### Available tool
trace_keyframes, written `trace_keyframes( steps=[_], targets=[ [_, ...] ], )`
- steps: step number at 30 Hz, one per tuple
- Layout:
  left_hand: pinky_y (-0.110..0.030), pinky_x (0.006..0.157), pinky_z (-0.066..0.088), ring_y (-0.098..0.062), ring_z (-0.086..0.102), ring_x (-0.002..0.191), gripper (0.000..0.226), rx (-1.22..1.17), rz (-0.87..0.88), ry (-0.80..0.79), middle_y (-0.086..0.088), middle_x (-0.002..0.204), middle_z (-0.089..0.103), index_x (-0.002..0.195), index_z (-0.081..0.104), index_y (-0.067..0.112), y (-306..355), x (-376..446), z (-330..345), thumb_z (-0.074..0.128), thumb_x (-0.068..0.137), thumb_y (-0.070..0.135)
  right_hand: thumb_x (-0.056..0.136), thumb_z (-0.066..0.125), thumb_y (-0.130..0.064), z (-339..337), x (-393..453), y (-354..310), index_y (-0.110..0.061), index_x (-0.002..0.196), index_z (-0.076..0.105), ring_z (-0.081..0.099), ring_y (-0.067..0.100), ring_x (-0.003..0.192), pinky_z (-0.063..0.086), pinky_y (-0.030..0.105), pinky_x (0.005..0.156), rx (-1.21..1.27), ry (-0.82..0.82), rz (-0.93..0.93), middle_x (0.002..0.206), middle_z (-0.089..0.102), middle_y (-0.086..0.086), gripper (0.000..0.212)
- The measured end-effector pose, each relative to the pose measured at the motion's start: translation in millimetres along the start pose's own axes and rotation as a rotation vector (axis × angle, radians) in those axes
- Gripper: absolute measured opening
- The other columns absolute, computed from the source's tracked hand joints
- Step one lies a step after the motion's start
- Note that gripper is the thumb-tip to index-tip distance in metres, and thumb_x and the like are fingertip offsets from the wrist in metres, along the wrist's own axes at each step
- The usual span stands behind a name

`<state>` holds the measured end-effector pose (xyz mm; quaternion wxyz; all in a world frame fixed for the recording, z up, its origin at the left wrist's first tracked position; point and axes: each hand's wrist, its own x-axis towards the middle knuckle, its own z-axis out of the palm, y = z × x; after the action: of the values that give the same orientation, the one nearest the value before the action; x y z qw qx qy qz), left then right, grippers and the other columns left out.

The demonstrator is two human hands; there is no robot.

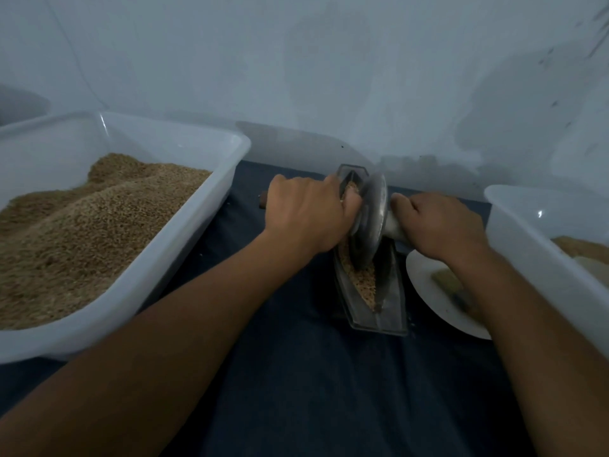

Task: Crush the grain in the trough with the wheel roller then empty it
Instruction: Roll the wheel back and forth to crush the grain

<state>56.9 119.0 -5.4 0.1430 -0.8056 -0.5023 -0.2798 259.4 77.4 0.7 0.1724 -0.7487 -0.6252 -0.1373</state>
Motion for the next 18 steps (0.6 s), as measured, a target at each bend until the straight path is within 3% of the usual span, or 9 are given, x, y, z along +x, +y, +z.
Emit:
trace_keyframes(
  steps=[3,7,10,13,18],
  targets=[
    [-0.034,0.058,0.038,-0.022,0.048,0.052,0.052,-0.029,-0.028,-0.007,0.001,0.058,0.051,0.067,0.051,0.021,0.2,-0.1,-3.7,0.022,0.096,0.053,0.091,0.019,-0.065,-5.3,1.0,1.0,-0.017,0.057,0.055,0.053,0.021,0.06,0.035,0.03,0.054,0.053,-0.072,-0.021,0.062,0.057,0.002,0.069],
    [-0.031,0.049,0.024,-0.017,0.04,0.05,0.052,-0.079,-0.066,-0.015,0.003,0.057,0.047,0.061,0.048,0.022,1.3,1.5,-8.3,0.027,0.094,0.057,0.089,0.016,-0.07,-14.7,0.0,0.9,-0.02,0.065,0.065,0.064,0.019,0.055,0.054,0.038,0.07,0.118,-0.237,0.001,0.057,0.067,0.001,0.074],
    [-0.03,0.048,0.021,-0.015,0.038,0.049,0.052,-0.102,-0.067,-0.018,0.004,0.056,0.046,0.06,0.049,0.022,1.4,3.2,-12.5,0.03,0.093,0.057,0.095,0.022,-0.065,-19.5,-1.3,-0.2,-0.018,0.067,0.068,0.063,0.012,0.042,0.051,0.033,0.064,0.207,-0.351,-0.001,0.052,0.067,-0.002,0.071],
    [-0.03,0.049,0.019,-0.014,0.036,0.05,0.052,-0.098,-0.059,-0.038,0.005,0.057,0.044,0.06,0.048,0.022,2.6,4.2,-16.6,0.03,0.093,0.058,0.1,0.025,-0.059,-27.2,-2.2,-0.1,-0.012,0.069,0.07,0.065,0.017,0.044,0.043,0.028,0.056,0.266,-0.457,-0.013,0.054,0.068,0.002,0.073],
    [-0.031,0.051,0.022,-0.016,0.039,0.054,0.056,-0.08,-0.072,-0.149,0.002,0.061,0.046,0.062,0.05,0.021,2.6,6.0,-20.7,0.026,0.091,0.063,0.103,0.026,-0.042,-38.2,-3.7,0.5,-0.005,0.085,0.069,0.067,0.021,0.05,0.046,0.03,0.06,0.25,-0.604,-0.033,0.06,0.07,0.006,0.06]
  ],
)
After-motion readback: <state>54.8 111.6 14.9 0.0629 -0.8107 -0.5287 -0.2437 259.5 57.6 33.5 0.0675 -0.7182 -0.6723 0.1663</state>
